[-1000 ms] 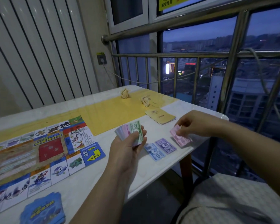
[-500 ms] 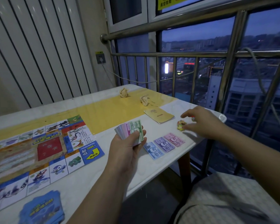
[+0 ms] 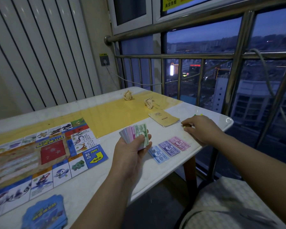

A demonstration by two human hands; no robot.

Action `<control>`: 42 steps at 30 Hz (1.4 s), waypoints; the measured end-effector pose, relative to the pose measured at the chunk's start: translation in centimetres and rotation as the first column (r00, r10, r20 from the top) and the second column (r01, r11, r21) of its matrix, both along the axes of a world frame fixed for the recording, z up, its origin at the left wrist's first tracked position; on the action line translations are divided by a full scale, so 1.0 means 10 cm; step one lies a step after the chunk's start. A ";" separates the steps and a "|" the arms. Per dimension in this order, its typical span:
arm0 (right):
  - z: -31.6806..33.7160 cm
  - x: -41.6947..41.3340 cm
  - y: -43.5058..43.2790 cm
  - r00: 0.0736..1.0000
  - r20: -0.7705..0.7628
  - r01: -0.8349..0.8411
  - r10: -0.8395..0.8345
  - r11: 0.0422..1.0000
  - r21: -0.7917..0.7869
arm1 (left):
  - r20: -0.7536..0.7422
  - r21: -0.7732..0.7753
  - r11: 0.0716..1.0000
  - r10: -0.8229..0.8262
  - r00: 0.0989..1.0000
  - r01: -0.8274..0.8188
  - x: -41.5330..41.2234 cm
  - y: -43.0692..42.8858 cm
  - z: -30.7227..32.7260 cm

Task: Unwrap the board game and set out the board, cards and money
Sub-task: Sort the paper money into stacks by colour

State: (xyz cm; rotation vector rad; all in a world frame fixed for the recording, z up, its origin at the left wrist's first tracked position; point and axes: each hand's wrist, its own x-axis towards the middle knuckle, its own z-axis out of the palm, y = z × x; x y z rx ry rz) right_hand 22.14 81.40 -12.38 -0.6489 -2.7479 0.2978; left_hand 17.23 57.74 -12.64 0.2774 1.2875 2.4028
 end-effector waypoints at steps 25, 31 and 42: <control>0.53 0.09 -0.65 0.941 -0.338 -0.181 0.013 0.863 -0.471 | 0.123 0.001 1.000 0.022 0.992 -0.022 -0.01 -0.02 0.05; 0.23 0.18 -0.27 0.999 -0.027 0.023 -0.030 0.973 -0.228 | 0.314 0.131 0.991 -0.046 0.948 0.005 -0.01 -0.05 0.11; 0.26 0.19 -0.61 0.932 -0.362 -0.102 0.000 0.960 -0.262 | 0.064 0.011 0.999 -0.050 0.997 0.050 0.04 -0.05 0.05</control>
